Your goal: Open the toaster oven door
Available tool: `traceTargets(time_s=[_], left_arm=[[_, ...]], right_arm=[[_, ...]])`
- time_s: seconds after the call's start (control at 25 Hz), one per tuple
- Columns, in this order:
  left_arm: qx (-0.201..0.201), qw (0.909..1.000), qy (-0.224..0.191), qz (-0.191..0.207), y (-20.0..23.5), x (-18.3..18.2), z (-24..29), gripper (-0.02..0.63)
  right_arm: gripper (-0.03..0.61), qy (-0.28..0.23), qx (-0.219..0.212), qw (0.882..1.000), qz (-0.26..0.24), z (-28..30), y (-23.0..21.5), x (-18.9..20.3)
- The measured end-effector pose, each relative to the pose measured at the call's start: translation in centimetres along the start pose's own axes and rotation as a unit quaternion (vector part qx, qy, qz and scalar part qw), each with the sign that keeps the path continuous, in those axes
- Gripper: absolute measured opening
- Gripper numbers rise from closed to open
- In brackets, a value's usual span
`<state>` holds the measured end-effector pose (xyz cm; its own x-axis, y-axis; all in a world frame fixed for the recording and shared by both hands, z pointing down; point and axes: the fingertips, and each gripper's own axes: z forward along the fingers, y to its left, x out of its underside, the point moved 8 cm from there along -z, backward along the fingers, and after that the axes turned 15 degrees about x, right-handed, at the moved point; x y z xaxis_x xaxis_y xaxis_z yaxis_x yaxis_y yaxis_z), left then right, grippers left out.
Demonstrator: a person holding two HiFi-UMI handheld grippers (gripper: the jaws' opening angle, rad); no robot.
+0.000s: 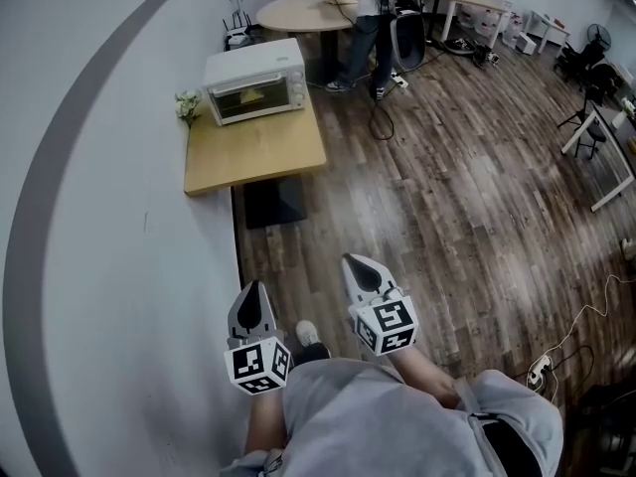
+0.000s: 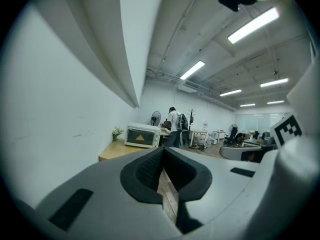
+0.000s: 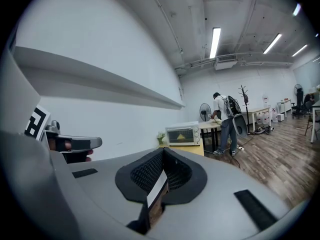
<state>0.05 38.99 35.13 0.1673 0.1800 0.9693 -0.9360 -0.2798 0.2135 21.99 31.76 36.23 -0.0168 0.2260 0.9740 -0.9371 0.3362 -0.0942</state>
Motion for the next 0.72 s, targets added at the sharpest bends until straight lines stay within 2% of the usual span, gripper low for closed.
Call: traceTargets(time_s=[0.44,0.72], left_arm=[[0.044,0.999,-0.003,0.002,9.9,-3.4,6.6,0.003],[0.042,0.9991,-0.007,-0.008,14.6,-3.8,9.2,0.003]], right_arm=[[-0.002,-0.001,0.036,0.999,-0.001,10.9,4.6,-2.1],[-0.002,0.012,0.045,0.999,-0.005,15.6,6.4,-1.6]])
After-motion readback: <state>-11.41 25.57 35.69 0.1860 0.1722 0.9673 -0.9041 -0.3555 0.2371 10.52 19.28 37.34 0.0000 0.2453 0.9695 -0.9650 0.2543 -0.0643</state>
